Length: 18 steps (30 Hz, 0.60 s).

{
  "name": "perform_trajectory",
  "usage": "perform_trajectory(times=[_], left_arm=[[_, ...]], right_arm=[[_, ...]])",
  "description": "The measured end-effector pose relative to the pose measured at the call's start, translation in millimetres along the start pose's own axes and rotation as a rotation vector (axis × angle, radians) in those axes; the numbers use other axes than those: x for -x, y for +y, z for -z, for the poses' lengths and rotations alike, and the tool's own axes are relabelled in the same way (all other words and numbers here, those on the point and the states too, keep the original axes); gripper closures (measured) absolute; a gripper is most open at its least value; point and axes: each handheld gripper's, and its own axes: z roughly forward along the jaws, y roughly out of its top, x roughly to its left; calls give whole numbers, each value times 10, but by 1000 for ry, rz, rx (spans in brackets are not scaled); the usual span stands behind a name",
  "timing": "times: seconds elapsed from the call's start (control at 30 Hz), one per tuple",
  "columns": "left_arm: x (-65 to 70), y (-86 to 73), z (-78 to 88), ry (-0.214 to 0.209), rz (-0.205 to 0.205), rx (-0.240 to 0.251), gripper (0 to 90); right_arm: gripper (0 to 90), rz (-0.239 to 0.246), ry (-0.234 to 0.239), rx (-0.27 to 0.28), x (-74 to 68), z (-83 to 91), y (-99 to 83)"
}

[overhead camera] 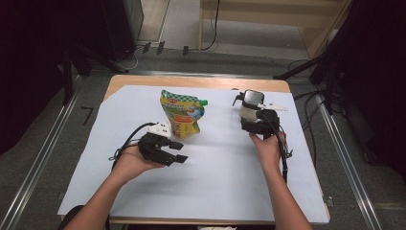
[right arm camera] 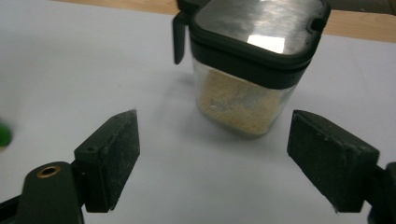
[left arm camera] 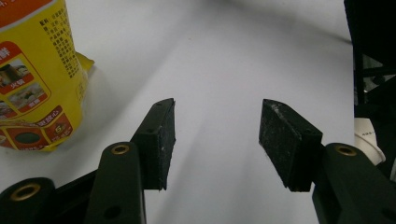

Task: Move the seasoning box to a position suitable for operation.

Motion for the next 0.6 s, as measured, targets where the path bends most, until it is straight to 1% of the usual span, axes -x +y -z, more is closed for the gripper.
perform_trajectory(times=[0.03, 0.1, 0.13, 0.17, 0.2, 0.23, 0.27, 0.33, 0.37, 0.4, 0.43, 0.5, 0.53, 0.6], left_arm=[[6, -1, -16, -1, -7, -12, 470], [15, -3, -28, -4, -8, -14, 470], [15, -3, -28, -4, -8, -14, 471], [15, -3, -31, -5, -12, -15, 471], [18, -3, -38, -8, -9, -12, 471], [19, -4, -42, -8, -10, -14, 471], [18, -4, -46, -9, -11, -15, 472], [16, -5, -55, -9, -9, -16, 472], [13, -6, -59, -11, -6, -19, 472], [13, -6, -59, -11, -6, -19, 472], [11, -7, -61, -12, -6, -20, 472], [12, -8, -66, -13, -7, -20, 472], [14, -8, -67, -13, -7, -20, 472], [19, -8, -71, -13, -7, -20, 472]], right_arm=[[135, -15, -36, -3, 11, -77, 29], [130, -38, -47, 18, 37, -138, 44], [130, -38, -47, 18, 37, -138, 44], [121, -74, -56, 48, 75, -192, 52], [121, -74, -56, 48, 75, -192, 52], [101, -89, -59, 52, 92, -220, 60], [91, -99, -63, 56, 101, -280, 83], [85, -98, -66, 58, 94, -308, 100], [84, -103, -73, 70, 64, -354, 142], [84, -103, -73, 70, 64, -354, 142], [84, -104, -89, 77, 47, -393, 178], [84, -108, -95, 75, 40, -419, 196], [80, -116, -113, 77, 24, -483, 223], [81, -129, -133, 78, 21, -548, 232]])
